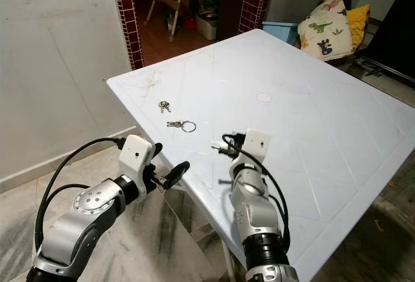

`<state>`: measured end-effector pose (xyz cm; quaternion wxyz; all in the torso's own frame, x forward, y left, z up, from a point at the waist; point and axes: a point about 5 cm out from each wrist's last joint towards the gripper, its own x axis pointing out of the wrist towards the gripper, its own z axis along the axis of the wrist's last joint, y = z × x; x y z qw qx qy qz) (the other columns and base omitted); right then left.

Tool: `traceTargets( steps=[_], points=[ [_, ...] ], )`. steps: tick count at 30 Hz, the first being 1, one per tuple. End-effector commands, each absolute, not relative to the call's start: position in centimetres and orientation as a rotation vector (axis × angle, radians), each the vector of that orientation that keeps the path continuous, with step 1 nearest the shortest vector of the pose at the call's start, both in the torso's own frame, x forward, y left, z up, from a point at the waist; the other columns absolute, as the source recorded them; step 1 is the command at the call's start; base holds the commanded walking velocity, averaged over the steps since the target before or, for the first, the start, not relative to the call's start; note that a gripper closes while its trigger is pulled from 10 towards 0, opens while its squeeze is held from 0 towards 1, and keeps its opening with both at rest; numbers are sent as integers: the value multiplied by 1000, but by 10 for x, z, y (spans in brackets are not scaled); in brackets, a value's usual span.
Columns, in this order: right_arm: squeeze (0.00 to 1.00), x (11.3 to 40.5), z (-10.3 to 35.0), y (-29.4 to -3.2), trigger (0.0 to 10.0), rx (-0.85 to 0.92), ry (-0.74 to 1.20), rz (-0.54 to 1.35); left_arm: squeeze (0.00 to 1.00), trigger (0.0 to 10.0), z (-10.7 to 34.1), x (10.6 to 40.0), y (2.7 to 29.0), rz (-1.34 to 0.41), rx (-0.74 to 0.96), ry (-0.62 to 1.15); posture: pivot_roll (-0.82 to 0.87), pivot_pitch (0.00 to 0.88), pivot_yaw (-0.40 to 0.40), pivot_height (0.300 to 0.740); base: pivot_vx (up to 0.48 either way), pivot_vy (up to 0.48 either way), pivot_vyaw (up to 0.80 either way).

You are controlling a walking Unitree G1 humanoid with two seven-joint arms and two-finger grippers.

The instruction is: Hang keys on a hook

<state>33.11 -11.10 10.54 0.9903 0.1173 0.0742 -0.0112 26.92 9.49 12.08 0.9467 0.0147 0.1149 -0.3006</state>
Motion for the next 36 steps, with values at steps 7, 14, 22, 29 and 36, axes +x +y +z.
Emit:
traceTargets(
  steps=[7,14,22,29,36],
  points=[
    [0,334,151,-94,4941,274,-50,104,0,10000,131,279,96,-540,38,154,99,26,-50,740,0,0,0],
    [0,324,172,-92,10000,265,-149,167,0,10000,128,284,99,-452,32,148,87,23,-49,740,0,0,0],
    [0,311,173,-101,10000,-175,-202,291,0,10000,131,288,97,-434,29,118,77,23,-52,740,0,0,0],
    [0,304,146,-126,10000,-120,-34,262,0,10000,127,288,100,-422,35,132,83,26,-57,740,0,0,0],
    [0,278,114,-132,10000,-144,129,308,0,10000,125,286,100,-430,26,141,78,30,-53,740,0,0,0]
  ],
)
